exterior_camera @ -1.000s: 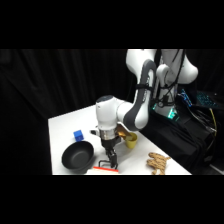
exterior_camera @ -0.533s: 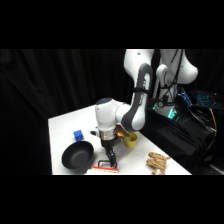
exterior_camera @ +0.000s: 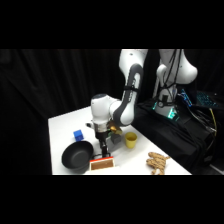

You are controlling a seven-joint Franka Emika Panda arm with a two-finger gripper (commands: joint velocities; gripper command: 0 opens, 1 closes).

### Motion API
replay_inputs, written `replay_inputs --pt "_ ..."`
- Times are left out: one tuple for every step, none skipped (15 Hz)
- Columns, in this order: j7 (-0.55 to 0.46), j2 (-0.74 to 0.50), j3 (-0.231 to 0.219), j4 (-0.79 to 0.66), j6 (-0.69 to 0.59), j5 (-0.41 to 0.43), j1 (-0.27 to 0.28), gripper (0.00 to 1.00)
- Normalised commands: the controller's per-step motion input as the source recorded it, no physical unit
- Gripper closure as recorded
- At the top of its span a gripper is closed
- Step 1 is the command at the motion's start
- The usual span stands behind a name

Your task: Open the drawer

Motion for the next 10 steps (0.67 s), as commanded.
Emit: replay_inputs --pt "-0.13 -0.13 -0.110 -0.18 0.14 -0.102 -0.079 0.00" --pt "-0.11 -0.13 -0.121 -0.19 0.14 -0.120 -0.050 0.00" --pt "-0.09 -0.14 -0.140 -0.21 0.16 -0.143 -0.021 0.00" --pt "-0.07 -0.16 -0.151 -0.22 0.16 -0.160 0.002 0.00" --pt "-0.05 -0.18 -0.152 -0.23 0.16 -0.164 0.015 0.00" --pt "-0.04 -0.21 -0.143 -0.24 0.16 -0.160 0.020 0.00" --pt "-0.04 -0.24 -0.123 -0.25 0.15 -0.150 0.017 0.00" --pt "-0.04 -0.28 -0.092 -0.27 0.11 -0.132 0.006 0.00" --pt "-0.04 -0.30 -0.082 -0.28 0.11 -0.126 0.013 0.00" --pt "-0.03 -0.35 -0.079 -0.32 0.10 -0.125 0.028 0.00"
